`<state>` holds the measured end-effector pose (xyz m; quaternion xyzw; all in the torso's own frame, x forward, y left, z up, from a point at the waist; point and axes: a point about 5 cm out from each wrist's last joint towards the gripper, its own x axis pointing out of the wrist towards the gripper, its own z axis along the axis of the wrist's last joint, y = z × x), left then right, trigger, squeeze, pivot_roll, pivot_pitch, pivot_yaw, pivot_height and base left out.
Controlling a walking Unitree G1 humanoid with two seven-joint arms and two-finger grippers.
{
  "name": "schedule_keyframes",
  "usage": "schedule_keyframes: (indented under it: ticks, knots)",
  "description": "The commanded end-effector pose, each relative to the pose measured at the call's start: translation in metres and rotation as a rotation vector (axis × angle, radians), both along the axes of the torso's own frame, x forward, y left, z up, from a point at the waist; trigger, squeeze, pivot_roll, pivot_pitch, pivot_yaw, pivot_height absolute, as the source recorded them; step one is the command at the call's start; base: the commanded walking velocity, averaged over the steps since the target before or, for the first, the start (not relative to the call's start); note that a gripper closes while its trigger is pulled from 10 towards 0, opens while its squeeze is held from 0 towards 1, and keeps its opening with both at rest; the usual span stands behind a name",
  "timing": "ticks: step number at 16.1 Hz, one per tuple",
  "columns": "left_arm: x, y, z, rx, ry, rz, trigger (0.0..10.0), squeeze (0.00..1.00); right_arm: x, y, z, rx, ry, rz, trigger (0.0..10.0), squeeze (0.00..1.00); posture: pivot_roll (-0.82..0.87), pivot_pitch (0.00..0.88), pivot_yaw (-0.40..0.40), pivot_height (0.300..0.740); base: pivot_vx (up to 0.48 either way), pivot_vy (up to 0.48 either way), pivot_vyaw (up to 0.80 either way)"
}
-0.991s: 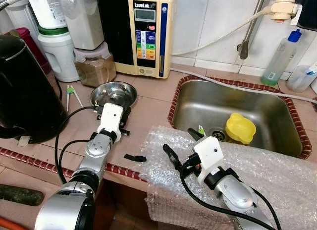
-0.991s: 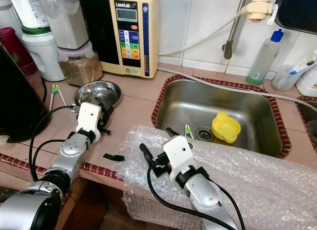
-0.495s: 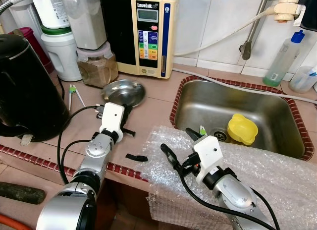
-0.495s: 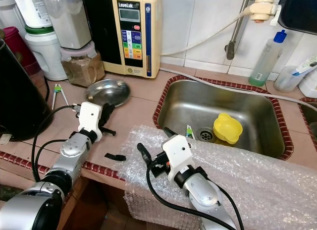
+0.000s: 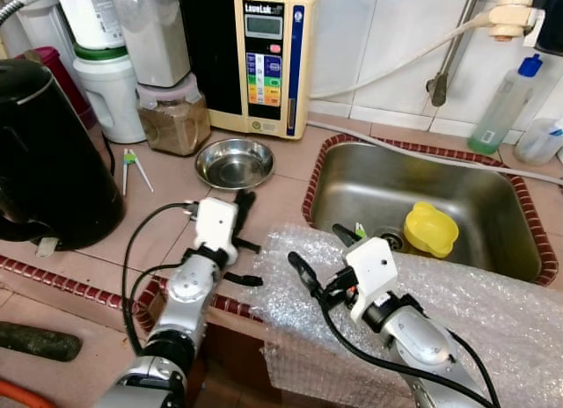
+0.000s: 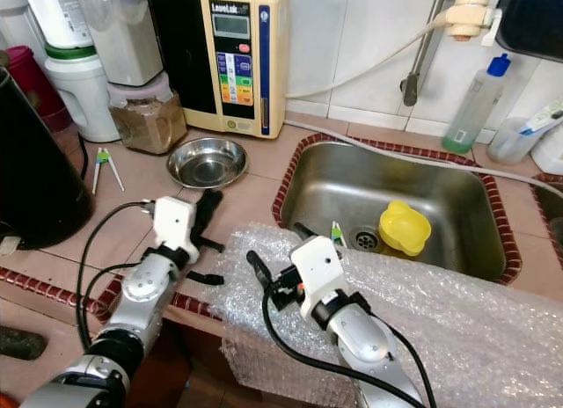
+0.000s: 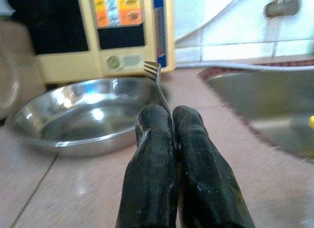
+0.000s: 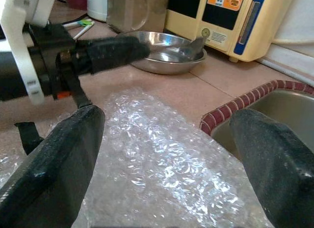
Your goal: Kitchen organization
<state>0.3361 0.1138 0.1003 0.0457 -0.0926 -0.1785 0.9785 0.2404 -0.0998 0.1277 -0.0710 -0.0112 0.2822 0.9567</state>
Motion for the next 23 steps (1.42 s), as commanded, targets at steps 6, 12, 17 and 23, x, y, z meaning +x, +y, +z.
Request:
schedule_keyframes:
  ticks: [6, 12, 17, 23]
  knots:
    - [-0.003, -0.005, 0.03, 0.177, -0.138, -0.044, 0.0, 0.0, 0.015, -0.024, 0.006, -0.129, -0.073, -0.076, 10.0, 0.0, 0.05, 0.0, -0.006, 0.74, 0.0, 0.0, 0.0]
    - [-0.026, -0.031, 0.032, 0.265, -0.173, -0.299, 0.0, 0.0, 0.031, -0.04, 0.02, -0.247, -0.179, -0.095, 10.0, 0.0, 0.05, 0.0, 0.001, 0.74, 0.0, 0.0, 0.0]
    - [-0.03, -0.039, 0.034, 0.322, -0.171, -0.396, 0.0, 0.0, 0.038, -0.052, 0.025, -0.375, -0.221, -0.053, 10.0, 0.0, 0.04, 0.0, 0.006, 0.74, 0.0, 0.0, 0.0]
    - [-0.039, -0.054, 0.039, 0.349, -0.184, -0.536, 0.0, 0.0, 0.054, -0.054, 0.022, -0.558, -0.261, 0.076, 10.0, 0.0, 0.03, 0.0, 0.01, 0.74, 0.0, 0.0, 0.0]
